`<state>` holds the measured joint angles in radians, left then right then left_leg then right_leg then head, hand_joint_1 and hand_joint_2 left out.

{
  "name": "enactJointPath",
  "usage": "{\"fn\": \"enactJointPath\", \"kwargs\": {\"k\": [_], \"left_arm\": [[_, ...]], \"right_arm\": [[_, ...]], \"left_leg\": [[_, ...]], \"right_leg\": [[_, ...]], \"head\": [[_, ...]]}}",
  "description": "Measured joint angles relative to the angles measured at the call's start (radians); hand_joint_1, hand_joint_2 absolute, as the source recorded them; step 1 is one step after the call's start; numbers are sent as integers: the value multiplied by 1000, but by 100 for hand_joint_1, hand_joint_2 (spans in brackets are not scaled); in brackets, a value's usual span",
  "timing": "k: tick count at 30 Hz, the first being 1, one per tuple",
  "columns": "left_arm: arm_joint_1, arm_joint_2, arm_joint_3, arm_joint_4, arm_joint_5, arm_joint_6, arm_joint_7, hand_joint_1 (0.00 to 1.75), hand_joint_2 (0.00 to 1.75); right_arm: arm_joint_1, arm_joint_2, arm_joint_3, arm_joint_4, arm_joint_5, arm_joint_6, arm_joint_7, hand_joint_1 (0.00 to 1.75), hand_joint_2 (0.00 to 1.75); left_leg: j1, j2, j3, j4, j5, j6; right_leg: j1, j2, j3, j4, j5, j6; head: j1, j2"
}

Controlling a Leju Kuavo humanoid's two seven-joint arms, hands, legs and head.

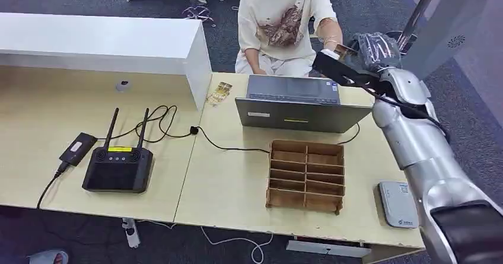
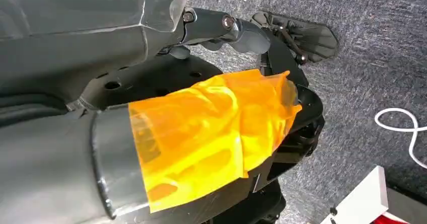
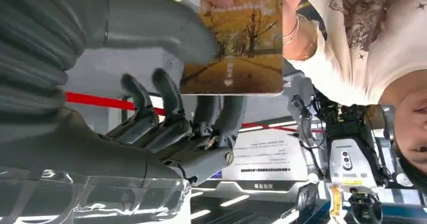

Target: Pass the card to the sensor for recognition and then transmit it.

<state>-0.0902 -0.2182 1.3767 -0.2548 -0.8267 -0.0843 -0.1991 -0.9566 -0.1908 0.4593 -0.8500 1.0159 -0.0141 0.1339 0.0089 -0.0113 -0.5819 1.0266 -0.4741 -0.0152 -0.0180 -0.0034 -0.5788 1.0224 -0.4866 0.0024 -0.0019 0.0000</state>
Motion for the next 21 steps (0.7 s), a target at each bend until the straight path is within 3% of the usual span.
{"fn": "enactJointPath", "kwargs": {"k": [21], "left_arm": [[0,0,0,0,24,4,0,0,0]], "right_arm": [[10,36,-92,-25,33,0,-34,0,175]], "left_leg": [[0,0,0,0,0,0]], "right_leg": [[0,0,0,0,0,0]], "head": [[0,0]]}}
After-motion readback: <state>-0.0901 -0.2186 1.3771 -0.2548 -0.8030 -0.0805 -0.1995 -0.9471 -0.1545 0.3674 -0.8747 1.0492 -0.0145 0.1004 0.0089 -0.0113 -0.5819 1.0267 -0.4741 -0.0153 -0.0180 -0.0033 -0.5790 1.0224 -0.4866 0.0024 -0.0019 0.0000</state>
